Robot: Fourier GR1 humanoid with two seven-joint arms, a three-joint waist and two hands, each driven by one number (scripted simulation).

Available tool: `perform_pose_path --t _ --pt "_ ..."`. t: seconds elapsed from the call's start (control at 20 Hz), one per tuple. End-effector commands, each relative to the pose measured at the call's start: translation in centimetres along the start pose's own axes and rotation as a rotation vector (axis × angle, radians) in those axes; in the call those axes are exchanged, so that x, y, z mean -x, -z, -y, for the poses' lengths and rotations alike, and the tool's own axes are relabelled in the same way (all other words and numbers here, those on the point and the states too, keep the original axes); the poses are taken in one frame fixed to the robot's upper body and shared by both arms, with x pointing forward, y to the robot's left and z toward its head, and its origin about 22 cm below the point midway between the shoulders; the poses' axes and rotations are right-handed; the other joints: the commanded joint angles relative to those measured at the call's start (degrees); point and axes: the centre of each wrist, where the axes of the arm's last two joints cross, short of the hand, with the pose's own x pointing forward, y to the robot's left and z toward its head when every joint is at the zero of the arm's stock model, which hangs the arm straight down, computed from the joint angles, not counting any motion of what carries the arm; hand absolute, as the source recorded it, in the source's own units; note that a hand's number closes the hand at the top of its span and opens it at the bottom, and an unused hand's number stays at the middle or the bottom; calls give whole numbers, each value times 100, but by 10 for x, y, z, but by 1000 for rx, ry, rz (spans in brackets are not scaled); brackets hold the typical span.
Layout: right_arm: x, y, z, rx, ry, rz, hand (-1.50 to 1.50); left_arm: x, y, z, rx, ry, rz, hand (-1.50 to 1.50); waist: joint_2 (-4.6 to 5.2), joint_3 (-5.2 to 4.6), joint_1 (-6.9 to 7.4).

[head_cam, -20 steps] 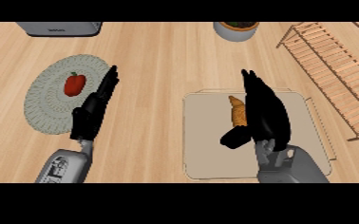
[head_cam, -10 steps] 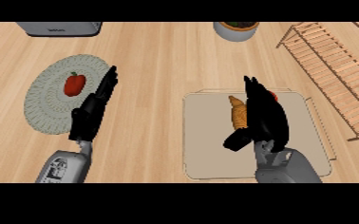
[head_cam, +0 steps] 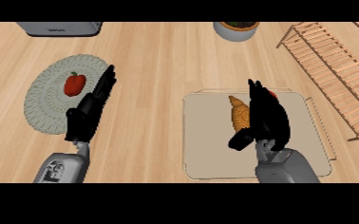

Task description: Pick the croissant from the tray and place it in the tiered shelf

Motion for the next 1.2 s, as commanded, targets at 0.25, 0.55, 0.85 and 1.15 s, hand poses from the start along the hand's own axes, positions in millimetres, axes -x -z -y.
perform_pose_path --t 0.25,0.55,0.85,1.15 --pt "2 20 -30 -16 -34 -39 -150 17 -6 -2 7 -4 1 0 4 1 8" --pt "5 28 -29 -27 -42 -37 -150 7 -1 7 -14 -8 15 0 1 1 5" --pt "24 42 -50 -36 -18 -26 -150 1 8 -5 7 -3 5 0 5 1 3" --pt "21 42 -54 -123 -131 -19 150 7 20 20 12 -13 5 0 12 0 -22"
